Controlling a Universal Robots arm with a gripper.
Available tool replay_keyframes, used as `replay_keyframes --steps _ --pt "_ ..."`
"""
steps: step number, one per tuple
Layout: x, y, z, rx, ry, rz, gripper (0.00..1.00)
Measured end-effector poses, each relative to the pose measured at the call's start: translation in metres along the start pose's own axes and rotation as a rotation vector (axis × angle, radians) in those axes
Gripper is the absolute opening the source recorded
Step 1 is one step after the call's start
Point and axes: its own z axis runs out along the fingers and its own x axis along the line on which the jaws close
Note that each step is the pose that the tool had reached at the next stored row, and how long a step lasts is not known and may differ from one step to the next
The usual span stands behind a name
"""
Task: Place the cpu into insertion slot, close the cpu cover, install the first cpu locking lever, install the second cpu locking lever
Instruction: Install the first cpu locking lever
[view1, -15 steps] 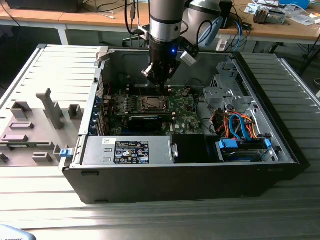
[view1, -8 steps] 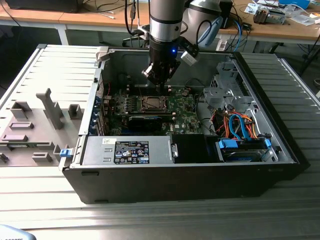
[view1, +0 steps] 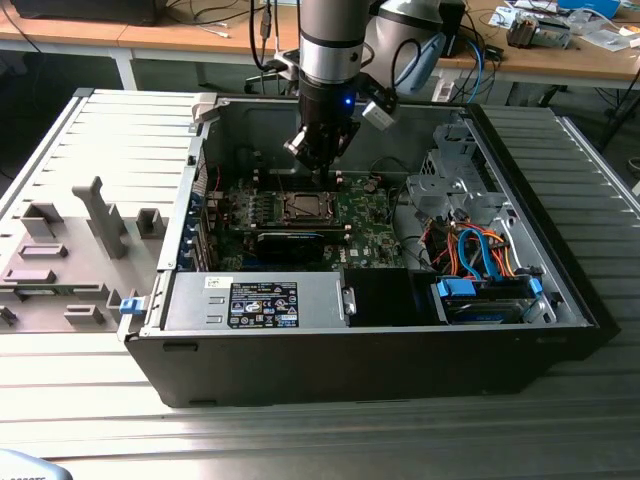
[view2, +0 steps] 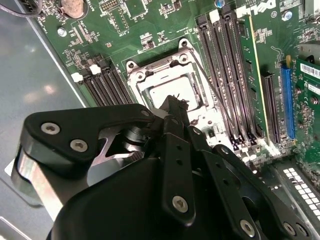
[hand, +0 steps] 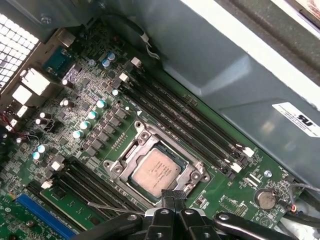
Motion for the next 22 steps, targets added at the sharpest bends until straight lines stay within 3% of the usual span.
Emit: replay_keyframes --steps 22 --pt "0.0 0.0 0.0 -0.0002 -0.0005 -0.077 0.11"
